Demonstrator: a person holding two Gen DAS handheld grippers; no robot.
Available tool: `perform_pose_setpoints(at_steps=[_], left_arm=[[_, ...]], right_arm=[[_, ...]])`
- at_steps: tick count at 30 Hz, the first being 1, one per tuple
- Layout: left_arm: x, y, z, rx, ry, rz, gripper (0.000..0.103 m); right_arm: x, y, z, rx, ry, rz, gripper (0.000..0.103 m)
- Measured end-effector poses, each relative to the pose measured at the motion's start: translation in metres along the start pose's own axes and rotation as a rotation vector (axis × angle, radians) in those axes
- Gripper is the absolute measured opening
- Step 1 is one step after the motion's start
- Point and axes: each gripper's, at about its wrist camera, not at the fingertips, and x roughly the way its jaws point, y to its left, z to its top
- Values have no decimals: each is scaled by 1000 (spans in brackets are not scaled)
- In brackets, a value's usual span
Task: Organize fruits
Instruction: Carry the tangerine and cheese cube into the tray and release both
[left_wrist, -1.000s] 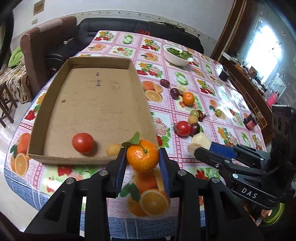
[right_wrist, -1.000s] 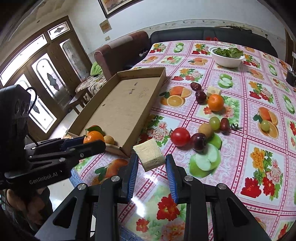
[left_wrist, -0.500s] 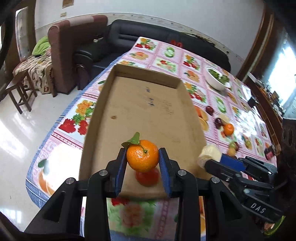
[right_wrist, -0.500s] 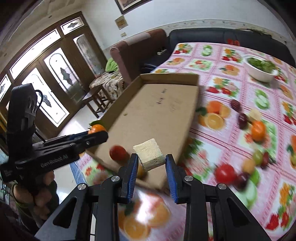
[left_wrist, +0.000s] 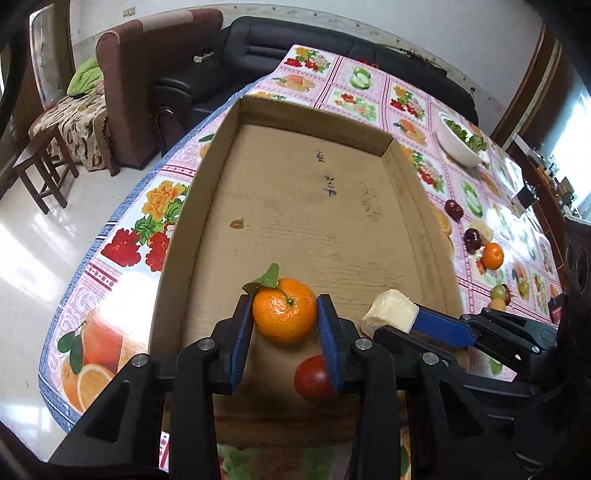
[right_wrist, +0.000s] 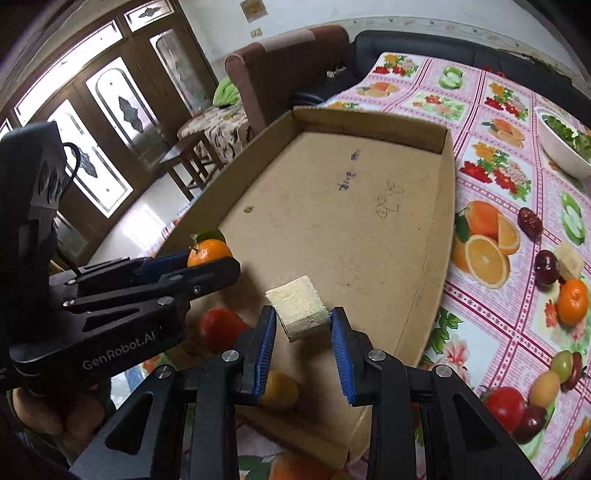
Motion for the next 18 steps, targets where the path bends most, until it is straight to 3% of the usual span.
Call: perform_pose_setpoints(at_steps=[14, 18], left_arm=[[6, 6, -2, -58, 55, -21, 33], [-8, 6, -2, -79, 37, -57, 40]], right_arm=[[6, 2, -3, -38, 12, -29, 33], [-7, 3, -7, -35, -11, -27, 35]])
